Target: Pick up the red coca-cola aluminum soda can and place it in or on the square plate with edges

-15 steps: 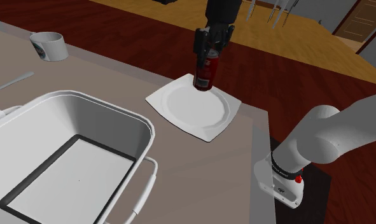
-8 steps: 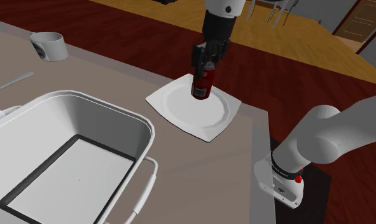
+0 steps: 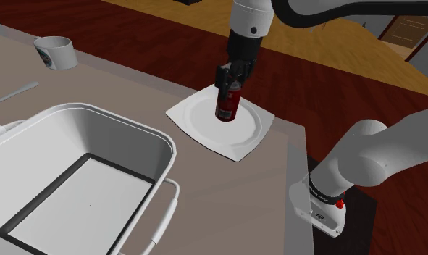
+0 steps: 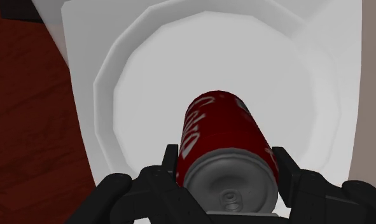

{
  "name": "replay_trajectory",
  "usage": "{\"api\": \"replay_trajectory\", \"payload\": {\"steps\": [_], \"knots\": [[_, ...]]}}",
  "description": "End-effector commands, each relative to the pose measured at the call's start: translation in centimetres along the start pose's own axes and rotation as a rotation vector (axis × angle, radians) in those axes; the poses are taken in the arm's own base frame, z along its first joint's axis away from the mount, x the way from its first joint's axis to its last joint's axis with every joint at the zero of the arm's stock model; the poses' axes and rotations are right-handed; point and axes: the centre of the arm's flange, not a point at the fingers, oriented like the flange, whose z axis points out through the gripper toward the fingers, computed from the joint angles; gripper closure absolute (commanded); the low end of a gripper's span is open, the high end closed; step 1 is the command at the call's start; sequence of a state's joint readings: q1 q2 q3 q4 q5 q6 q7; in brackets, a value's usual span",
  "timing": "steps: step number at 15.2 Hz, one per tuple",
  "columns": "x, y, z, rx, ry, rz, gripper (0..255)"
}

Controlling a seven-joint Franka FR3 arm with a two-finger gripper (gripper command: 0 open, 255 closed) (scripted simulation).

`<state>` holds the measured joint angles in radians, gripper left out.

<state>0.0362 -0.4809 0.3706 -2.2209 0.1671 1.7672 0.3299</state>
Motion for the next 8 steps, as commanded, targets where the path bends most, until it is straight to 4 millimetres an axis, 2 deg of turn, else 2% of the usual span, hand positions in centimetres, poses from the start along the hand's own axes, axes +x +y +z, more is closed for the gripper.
{"api": "replay_trajectory", "payload": {"steps": [1, 4, 5, 8], "knots": [[-0.02, 0.01, 0.06, 0.000, 0.001, 0.000, 255], [-0.02, 0.01, 0.06, 0.000, 0.001, 0.000, 255], [-0.02, 0.01, 0.06, 0.000, 0.001, 0.000, 0], [-0.02, 0.01, 0.05, 0.000, 0.001, 0.000, 0]]}}
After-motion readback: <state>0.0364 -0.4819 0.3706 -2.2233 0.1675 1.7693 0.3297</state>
